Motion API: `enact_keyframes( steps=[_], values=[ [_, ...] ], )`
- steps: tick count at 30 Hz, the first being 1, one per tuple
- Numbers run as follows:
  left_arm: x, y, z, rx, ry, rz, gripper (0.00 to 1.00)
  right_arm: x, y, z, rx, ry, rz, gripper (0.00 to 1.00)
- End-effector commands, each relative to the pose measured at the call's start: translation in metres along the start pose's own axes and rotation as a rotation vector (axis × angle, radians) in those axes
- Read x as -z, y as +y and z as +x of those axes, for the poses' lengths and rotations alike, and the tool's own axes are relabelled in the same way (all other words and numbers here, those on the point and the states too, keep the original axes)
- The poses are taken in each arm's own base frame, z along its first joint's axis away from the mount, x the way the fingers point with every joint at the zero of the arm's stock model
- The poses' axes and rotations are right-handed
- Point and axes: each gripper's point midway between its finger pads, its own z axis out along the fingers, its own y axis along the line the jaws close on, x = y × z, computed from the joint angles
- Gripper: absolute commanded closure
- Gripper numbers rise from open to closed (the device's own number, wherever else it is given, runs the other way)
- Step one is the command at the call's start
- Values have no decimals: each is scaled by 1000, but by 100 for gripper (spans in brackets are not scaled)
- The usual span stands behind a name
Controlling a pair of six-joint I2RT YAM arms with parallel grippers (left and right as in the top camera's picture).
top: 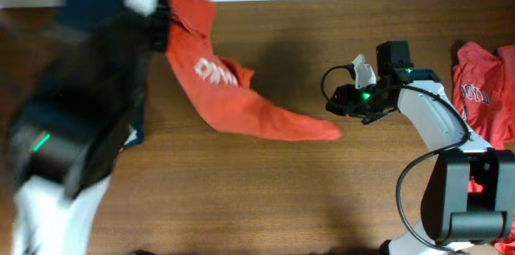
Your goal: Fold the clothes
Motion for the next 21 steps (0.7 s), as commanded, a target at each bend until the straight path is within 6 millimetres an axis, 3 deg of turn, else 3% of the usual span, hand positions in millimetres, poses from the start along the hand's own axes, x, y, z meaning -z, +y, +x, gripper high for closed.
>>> enact_keyframes(
  steps=[1,7,10,13,18,21],
  values=[
    [48,29,-42,39,-145,-22,100,6,6,-3,26,-12,2,46],
    [44,25,-39,22,-129,-12,100,0,30,2,175,4,-72,42],
    [45,11,-44,-23,-157,67,100,-7,45,3,225,8,-86,41],
    [52,-3,-60,-38,-234,161,100,-11,76,7,325,7,-194,41],
    [78,0,-91,-39,-353,209,100,-14,100,8,373,-3,-260,41],
    [110,6,-117,-49,-465,248,100,-9,118,4,400,-32,-359,41]
  ],
)
